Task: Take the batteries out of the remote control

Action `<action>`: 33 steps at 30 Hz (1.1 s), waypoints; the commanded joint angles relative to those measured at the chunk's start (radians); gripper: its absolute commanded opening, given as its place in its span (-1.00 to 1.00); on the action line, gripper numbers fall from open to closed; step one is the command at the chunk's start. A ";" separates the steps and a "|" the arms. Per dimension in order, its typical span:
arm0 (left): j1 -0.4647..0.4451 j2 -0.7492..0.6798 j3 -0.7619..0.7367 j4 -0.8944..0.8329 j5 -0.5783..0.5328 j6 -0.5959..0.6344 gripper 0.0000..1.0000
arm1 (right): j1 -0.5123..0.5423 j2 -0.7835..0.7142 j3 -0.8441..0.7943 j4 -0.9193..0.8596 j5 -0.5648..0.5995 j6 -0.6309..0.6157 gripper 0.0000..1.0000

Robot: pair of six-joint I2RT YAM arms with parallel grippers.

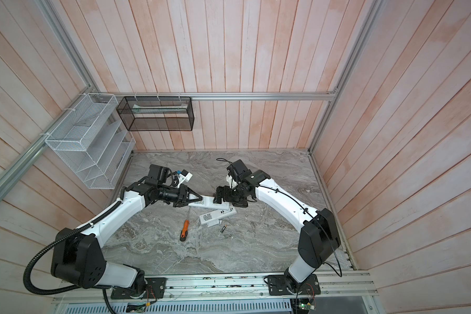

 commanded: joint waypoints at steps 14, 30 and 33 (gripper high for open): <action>0.005 0.000 0.117 -0.169 -0.151 0.134 -1.00 | 0.016 0.013 0.045 -0.199 0.218 -0.011 0.91; 0.005 0.049 0.089 -0.225 -0.203 0.192 -1.00 | 0.019 -0.025 -0.051 -0.078 0.137 0.000 0.92; 0.005 0.053 0.075 -0.217 -0.206 0.192 -1.00 | 0.017 -0.037 -0.087 -0.043 0.122 0.009 0.92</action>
